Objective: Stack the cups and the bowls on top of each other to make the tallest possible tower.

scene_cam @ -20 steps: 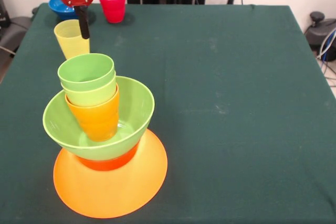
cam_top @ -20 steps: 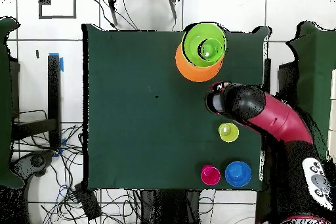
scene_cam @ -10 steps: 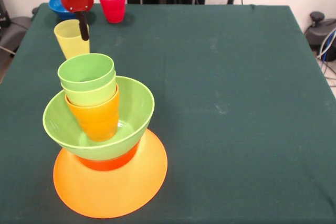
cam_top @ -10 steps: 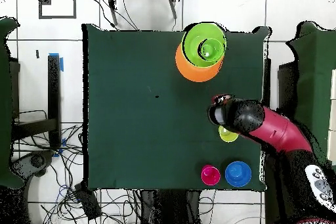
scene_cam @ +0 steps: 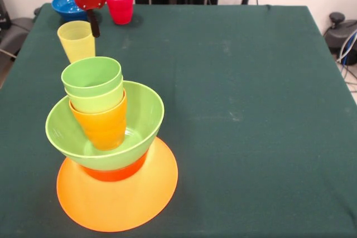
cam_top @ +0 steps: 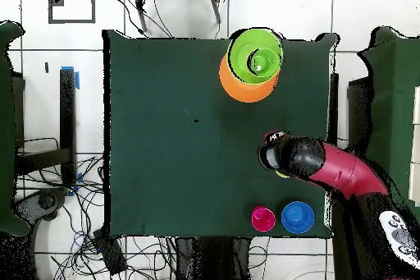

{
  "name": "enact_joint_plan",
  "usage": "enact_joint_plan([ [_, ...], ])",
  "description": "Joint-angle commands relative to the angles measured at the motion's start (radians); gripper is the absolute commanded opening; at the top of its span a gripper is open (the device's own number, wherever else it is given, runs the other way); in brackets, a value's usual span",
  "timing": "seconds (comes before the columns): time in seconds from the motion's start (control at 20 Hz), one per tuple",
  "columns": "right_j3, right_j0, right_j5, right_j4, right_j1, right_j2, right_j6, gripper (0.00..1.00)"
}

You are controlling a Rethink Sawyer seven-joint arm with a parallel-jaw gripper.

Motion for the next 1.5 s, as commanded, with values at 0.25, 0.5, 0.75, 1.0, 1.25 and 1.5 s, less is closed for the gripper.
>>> enact_joint_plan([
  [0.25, 0.039, -0.019, -0.019, -0.152, 0.052, 0.12, -0.223, 1.0],
  [0.5, 0.025, -0.021, -0.044, -0.209, 0.07, 0.117, -0.207, 1.0],
  [0.75, 0.031, -0.034, -0.052, -0.258, 0.064, 0.12, -0.206, 1.0],
  [1.0, 0.044, -0.035, -0.08, -0.296, 0.062, 0.128, -0.187, 1.0],
  [1.25, 0.037, -0.042, -0.094, -0.326, 0.069, 0.136, -0.184, 1.0],
  [1.5, 0.022, -0.064, -0.126, -0.348, 0.104, 0.166, -0.191, 1.0],
])
